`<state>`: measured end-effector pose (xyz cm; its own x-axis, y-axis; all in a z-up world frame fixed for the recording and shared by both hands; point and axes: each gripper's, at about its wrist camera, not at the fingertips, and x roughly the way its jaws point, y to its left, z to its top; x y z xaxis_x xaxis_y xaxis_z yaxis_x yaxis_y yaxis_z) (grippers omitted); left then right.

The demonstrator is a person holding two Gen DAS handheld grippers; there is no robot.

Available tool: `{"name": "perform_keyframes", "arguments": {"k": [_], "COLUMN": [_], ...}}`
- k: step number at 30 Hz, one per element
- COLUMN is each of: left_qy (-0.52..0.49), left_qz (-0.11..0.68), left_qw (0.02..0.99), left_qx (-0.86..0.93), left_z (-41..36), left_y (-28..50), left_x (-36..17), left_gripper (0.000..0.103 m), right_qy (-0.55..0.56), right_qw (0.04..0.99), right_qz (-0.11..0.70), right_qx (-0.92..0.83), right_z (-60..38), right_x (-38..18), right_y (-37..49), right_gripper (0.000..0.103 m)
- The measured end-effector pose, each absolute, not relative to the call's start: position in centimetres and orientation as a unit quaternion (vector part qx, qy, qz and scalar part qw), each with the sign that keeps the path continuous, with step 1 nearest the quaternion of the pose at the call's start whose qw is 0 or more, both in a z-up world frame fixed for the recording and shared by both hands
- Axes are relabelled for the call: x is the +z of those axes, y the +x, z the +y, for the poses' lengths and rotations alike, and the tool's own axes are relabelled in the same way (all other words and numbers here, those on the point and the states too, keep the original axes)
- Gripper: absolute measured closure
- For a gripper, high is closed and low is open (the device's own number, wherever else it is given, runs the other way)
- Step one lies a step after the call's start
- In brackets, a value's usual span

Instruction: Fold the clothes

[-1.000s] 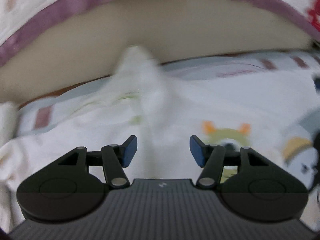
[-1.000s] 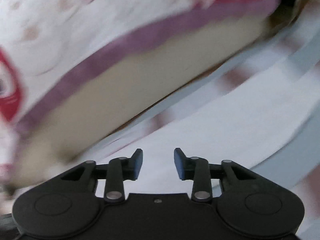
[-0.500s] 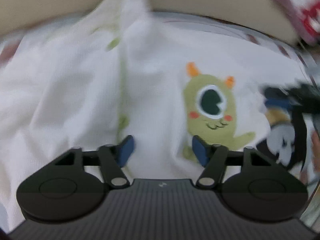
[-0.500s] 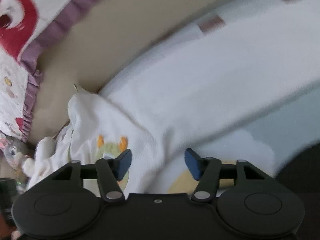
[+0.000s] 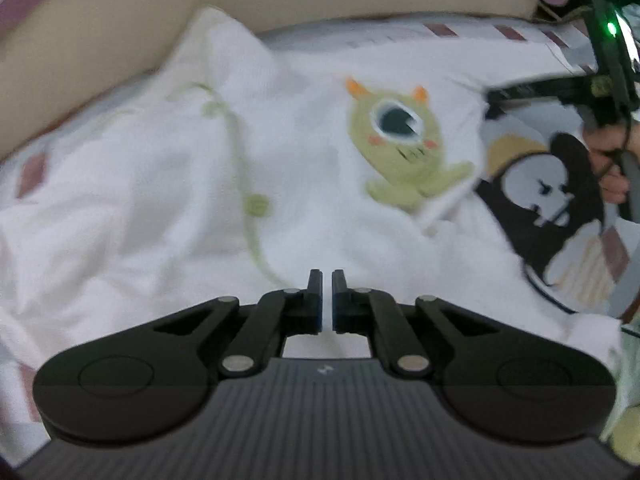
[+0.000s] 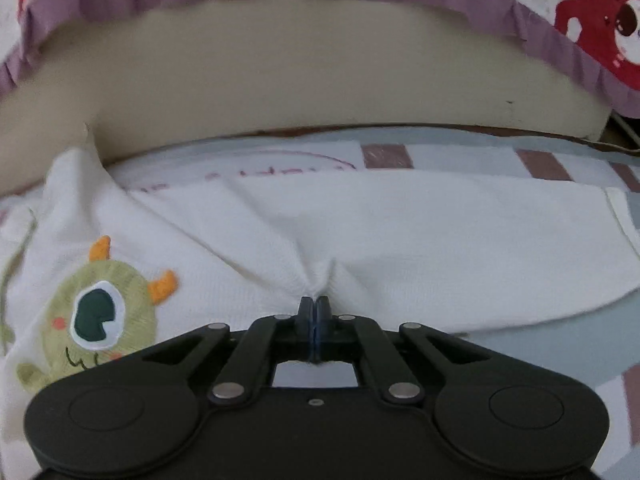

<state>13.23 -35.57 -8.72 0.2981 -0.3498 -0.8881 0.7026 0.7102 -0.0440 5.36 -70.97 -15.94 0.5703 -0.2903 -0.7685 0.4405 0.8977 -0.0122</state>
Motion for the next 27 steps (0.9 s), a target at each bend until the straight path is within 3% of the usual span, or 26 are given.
{"name": "perform_keyframes", "arguments": {"k": [1,3,4,6,9,11,15,23,25,26,27], "left_qy": [0.167,0.139,0.124,0.096,0.052,0.019,-0.057,-0.030,-0.027,-0.034,-0.041], "left_qz": [0.488,0.486,0.484,0.479,0.469,0.465,0.475,0.494,0.492,0.487,0.478], "left_qw": [0.798,0.820,0.831,0.850,0.872,0.881,0.877,0.869,0.870,0.870,0.874], "left_qx": [-0.313,-0.268,-0.245,-0.199,-0.128,-0.083,-0.039,-0.017,-0.035,-0.060,-0.083], "left_z": [-33.9,-30.6,-29.0,-25.7,-20.8,-17.6,-13.8,-15.3,-16.0,-16.3,-16.4], "left_y": [14.1,15.9,16.7,18.5,21.1,22.8,25.0,28.2,28.6,28.5,28.2], "left_x": [-8.6,-8.3,-8.1,-7.8,-7.4,-7.3,-8.6,-11.5,-11.7,-11.4,-10.9], "left_gripper": [0.088,0.051,0.047,0.047,0.047,0.047,0.047,0.044,0.047,0.069,0.100], "right_qy": [0.069,0.033,0.038,0.086,0.174,0.212,0.185,0.124,0.115,0.126,0.143], "right_qw": [0.877,0.869,0.870,0.881,0.895,0.896,0.898,0.905,0.905,0.902,0.897], "right_qz": [0.420,0.427,0.420,0.400,0.372,0.367,0.394,0.402,0.404,0.408,0.412], "right_qx": [-0.222,-0.250,-0.256,-0.237,-0.173,-0.130,-0.064,0.059,0.065,0.065,0.066], "right_z": [-70.9,-70.9,-71.4,-72.2,-72.6,-72.0,-68.7,-61.7,-60.9,-61.1,-61.3], "right_x": [-15.8,-15.4,-14.9,-13.9,-12.9,-12.7,-12.5,-11.5,-12.1,-12.5,-12.8], "right_y": [5.2,5.0,4.6,4.0,3.5,3.7,4.9,5.4,5.4,5.6,5.7], "right_gripper": [0.100,0.092,0.092,0.091,0.059,0.058,0.058,0.057,0.057,0.057,0.057]}}
